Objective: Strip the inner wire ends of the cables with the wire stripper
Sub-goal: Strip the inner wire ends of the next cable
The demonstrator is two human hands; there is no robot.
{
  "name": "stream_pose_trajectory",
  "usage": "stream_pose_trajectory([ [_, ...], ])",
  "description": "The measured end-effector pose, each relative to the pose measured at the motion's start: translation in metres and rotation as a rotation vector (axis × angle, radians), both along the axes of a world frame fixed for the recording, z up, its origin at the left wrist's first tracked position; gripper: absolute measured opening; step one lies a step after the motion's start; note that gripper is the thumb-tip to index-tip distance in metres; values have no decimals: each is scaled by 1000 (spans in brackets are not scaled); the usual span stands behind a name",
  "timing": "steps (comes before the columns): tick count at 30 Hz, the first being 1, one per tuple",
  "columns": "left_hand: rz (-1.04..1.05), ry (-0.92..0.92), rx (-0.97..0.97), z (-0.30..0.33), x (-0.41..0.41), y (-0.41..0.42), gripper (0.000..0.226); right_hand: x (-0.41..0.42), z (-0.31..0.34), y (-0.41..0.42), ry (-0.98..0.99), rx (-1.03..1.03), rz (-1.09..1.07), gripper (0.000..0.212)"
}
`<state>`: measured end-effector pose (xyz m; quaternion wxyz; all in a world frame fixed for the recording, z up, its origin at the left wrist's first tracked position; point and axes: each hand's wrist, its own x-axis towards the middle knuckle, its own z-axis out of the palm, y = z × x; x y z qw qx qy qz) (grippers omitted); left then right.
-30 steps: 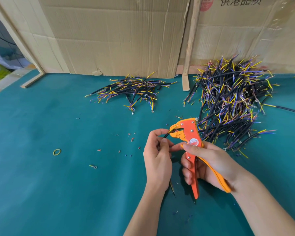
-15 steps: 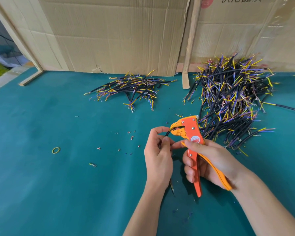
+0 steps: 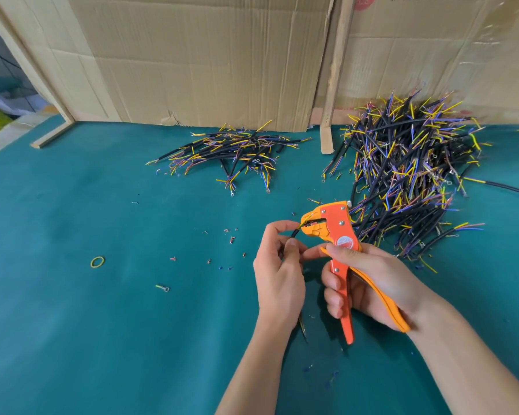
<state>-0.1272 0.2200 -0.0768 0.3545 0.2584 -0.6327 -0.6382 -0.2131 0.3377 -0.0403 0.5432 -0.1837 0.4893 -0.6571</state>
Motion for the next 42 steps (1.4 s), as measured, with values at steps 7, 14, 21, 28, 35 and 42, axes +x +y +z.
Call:
stream_pose_trajectory([
  [7,20,5,-9,0,0,-1,32,2,-1,-1,6,19,-31,38],
  [14,27,15,37,-1,0,0,30,8,-1,-8,6,5,-122,42],
  [21,72,-6,67,1,-1,-1,17,6,-1,-6,-20,-70,-117,40],
  [28,74,-31,73,4,-1,0,19,-12,1,10,-10,16,-88,53],
  [35,37,-70,-3,4,0,0,28,-9,3,10,42,-15,31,49],
  [42,11,-82,-5,3,0,0,29,-6,5,9,14,-6,29,34],
])
